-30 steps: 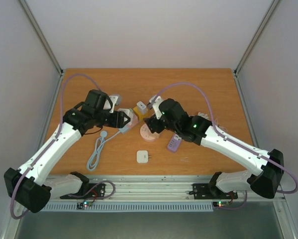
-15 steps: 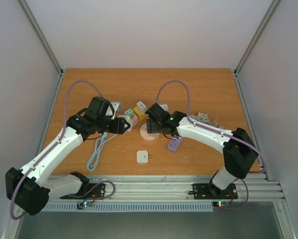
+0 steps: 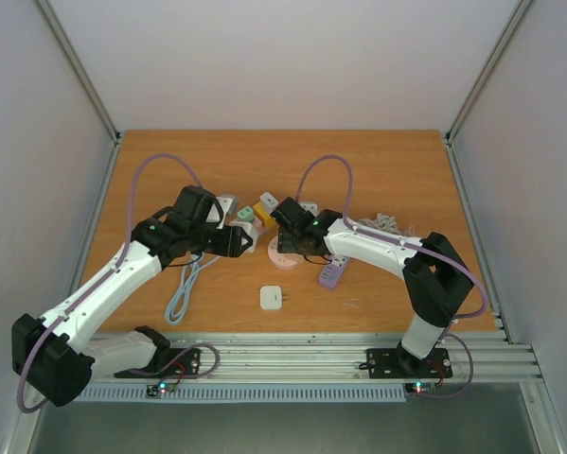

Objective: Insert the plug

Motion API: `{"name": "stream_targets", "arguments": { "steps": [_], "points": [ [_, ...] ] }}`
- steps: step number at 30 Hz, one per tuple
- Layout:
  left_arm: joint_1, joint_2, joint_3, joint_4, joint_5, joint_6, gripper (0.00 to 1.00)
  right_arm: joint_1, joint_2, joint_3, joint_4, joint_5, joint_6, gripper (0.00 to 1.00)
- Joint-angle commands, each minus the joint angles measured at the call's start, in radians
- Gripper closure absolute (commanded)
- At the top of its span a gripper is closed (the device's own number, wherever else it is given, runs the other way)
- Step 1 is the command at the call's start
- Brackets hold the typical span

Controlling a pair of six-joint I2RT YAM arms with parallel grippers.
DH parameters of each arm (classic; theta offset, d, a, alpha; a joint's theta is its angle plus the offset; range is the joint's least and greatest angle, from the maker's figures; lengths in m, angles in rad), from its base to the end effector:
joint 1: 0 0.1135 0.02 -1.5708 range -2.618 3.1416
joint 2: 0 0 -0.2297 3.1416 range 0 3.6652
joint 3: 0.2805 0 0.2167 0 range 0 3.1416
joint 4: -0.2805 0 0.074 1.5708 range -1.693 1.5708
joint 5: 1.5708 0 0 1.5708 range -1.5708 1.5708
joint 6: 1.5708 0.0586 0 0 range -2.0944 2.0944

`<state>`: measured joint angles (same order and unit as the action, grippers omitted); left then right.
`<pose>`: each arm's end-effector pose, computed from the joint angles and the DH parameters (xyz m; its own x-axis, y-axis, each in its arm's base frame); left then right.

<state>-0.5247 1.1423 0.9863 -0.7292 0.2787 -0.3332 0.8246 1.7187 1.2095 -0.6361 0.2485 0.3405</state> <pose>0.1841 -0.1252 0.2485 -0.8399 0.1228 -0.5287 0.3785 0.8307 -0.4083 0.2271 0.2244 0.1724 -0.7975 -0.3858 -0.4639 -0.3994 0.9138 -0.0733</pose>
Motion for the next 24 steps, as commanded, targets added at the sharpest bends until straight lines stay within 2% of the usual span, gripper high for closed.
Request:
{"name": "stream_targets", "arguments": {
  "steps": [1,6,12,15,19,24],
  "points": [
    [-0.026,0.022,0.011,0.067,-0.018,-0.009,0.63,-0.010,-0.002,-0.002,-0.020,0.000,0.025,0.29],
    [-0.055,0.046,0.031,0.061,-0.041,-0.012,0.63,-0.014,-0.038,-0.032,-0.034,-0.001,-0.036,0.37],
    [-0.115,0.099,0.039,0.087,-0.074,-0.041,0.63,-0.023,-0.082,-0.059,-0.044,-0.039,-0.108,0.38],
    [-0.144,0.137,0.037,0.124,-0.100,-0.065,0.63,-0.028,-0.095,-0.061,-0.038,-0.047,-0.106,0.34],
    [-0.177,0.192,0.029,0.195,-0.135,-0.098,0.64,-0.034,-0.135,-0.064,-0.014,-0.060,-0.097,0.22],
    [-0.205,0.251,-0.003,0.323,-0.167,-0.153,0.64,-0.047,-0.257,-0.127,0.047,-0.067,-0.078,0.13]
  ]
}}
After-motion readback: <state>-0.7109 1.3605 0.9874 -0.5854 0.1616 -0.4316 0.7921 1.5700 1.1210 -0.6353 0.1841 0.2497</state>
